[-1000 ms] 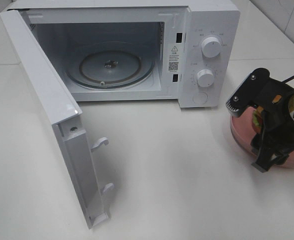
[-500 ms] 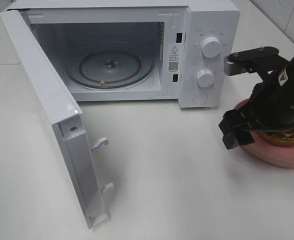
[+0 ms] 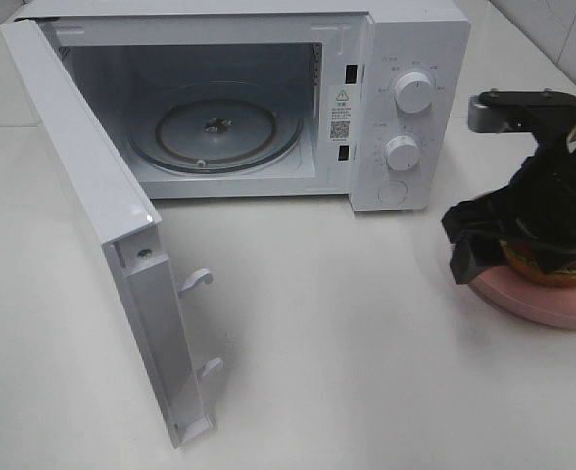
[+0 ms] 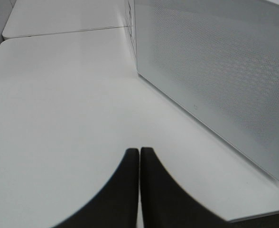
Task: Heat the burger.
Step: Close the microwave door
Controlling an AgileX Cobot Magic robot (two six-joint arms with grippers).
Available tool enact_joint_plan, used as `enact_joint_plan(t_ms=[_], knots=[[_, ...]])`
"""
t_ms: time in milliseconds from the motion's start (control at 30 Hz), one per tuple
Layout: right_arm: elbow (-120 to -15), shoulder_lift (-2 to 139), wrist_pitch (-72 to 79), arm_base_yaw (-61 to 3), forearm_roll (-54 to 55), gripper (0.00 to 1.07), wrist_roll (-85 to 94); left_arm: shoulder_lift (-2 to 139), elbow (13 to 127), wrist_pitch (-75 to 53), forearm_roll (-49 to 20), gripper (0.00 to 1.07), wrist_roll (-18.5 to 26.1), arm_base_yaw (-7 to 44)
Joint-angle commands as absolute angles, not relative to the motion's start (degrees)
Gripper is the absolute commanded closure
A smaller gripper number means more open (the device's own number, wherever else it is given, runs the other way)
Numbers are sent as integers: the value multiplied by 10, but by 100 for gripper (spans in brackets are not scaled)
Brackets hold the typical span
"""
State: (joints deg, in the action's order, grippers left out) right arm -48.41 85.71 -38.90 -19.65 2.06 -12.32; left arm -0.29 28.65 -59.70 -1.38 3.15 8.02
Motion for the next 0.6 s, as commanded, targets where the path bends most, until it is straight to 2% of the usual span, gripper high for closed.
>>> enact_joint_plan(t_ms=[33, 267, 467, 600], knots=[[-488, 843, -437, -141, 21, 31, -103, -6, 285, -591, -18, 106, 32, 83], [-486, 776, -474, -85, 0, 31, -88, -6, 285, -591, -18, 106, 32, 83], [-478, 708, -532, -85, -30, 31, -88, -6, 285, -591, -18, 106, 32, 83], [-428, 622, -535, -85, -31, 31, -87, -6, 285, -591, -18, 106, 32, 83]])
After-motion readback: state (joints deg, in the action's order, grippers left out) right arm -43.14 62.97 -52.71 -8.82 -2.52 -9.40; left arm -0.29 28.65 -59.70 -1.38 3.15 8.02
